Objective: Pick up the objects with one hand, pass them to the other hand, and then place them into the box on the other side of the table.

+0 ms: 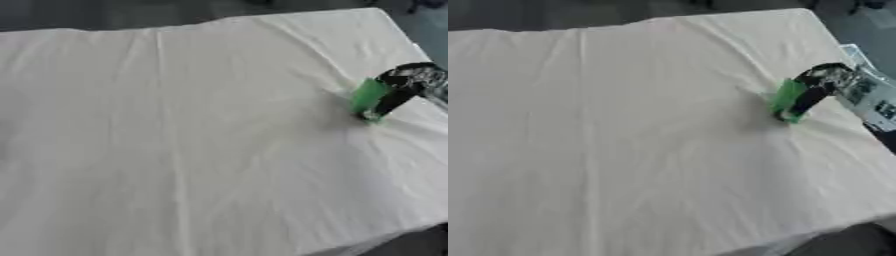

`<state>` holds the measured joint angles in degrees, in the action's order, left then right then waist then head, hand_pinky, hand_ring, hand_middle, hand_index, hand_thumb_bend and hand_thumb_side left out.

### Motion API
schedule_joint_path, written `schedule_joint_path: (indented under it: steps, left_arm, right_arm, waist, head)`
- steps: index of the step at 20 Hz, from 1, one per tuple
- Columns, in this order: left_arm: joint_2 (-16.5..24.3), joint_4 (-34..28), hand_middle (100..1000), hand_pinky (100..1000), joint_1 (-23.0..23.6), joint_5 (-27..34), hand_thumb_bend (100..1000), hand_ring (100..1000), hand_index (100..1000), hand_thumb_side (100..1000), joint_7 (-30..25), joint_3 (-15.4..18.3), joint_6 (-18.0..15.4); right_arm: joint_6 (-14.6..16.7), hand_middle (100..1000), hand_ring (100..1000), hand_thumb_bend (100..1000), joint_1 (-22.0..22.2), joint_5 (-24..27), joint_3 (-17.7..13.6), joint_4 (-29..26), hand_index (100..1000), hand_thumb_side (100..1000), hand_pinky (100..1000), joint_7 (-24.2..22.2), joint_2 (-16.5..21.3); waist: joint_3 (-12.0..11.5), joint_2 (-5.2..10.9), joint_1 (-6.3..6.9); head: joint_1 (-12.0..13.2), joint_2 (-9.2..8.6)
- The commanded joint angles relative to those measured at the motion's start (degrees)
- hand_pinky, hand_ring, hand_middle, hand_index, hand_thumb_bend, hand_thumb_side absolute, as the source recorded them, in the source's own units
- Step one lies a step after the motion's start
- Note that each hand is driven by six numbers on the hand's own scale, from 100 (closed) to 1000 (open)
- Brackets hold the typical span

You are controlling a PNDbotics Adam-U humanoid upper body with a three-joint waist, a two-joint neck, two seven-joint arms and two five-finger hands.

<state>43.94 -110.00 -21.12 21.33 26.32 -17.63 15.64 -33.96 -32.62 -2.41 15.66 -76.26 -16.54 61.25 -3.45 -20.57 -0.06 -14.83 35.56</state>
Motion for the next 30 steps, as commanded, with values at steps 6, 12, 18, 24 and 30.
schedule_joint_path:
  steps: [6,12,18,24,30]
  left_arm:
    - [1.27,-0.78,774,821,0.01,-0.34,100,817,704,871,0.21,0.69,0.02]
    - [1.56,-1.28,774,820,-0.19,-0.42,100,818,705,857,0.28,0.93,0.03]
    - [2.06,-2.14,774,819,-0.55,-0.58,100,819,705,833,0.27,1.32,0.18]
    - [3.52,-4.04,771,818,-2.34,-0.29,100,817,705,784,0.14,2.0,0.52]
    - [6.34,-4.58,768,818,-6.93,-1.27,100,816,707,730,-2.89,1.15,-0.02]
  right_arm:
    - [-1.29,509,588,396,1.91,5.32,-6.45,-10.04,676,100,685,12.66,3.7]
    - [-2.16,490,556,379,2.22,5.18,-7.01,-20.15,657,100,545,21.86,1.84]
    - [-3.15,482,539,342,-0.17,2.0,-5.78,-24.16,651,100,464,25.95,-2.96]
    - [-1.6,479,531,269,-3.26,-2.64,-3.66,-25.53,649,100,430,26.84,-9.83]
    - [1.85,474,525,200,-6.31,-6.92,-1.4,-24.86,645,100,417,26.99,-17.69]
  waist:
    - [0.45,1.39,-0.05]
    - [0.4,1.61,0.24]
    - [0.39,2.25,0.7]
    - [0.41,3.25,1.26]
    - [0.53,4.05,1.74]
  head:
    - [1.19,-0.62]
    - [1.56,-0.65]
    - [2.16,-0.86]
    - [2.98,-0.74]
    - [3.9,-0.56]
